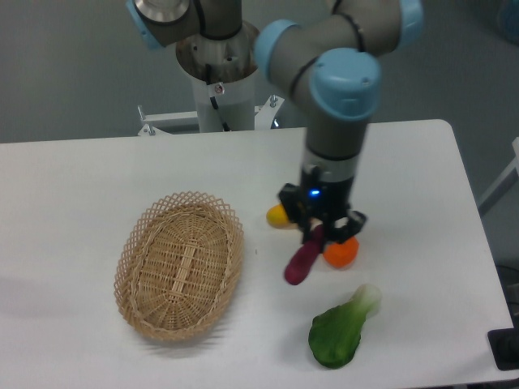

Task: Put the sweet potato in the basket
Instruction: 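Carry the held purple sweet potato with the gripper over the wicker basket, then lower the sweet potato into the basket and open the gripper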

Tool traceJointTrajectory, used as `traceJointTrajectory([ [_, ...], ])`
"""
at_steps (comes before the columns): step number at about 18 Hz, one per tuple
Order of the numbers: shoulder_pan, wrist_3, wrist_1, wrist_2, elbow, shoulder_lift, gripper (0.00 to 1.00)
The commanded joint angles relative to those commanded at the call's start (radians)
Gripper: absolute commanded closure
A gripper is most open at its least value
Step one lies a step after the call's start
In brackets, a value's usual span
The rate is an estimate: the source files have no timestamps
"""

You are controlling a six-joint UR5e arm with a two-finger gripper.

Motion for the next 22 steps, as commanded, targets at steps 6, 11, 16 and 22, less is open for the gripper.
traceJointTrajectory([
  [6, -0.126, -0.012, 0.166, 0.101, -0.206, 0.022, 0.84],
  [11, -0.207, -0.009, 0.168, 0.107, -0.209, -0.035, 0.83],
  [16, -0.244, 0.014, 0.174, 0.123, -0.208, -0.078, 0.81],
  [22, -0.261, 0.015, 0.172, 0.150, -0.209, -0.104, 0.75],
])
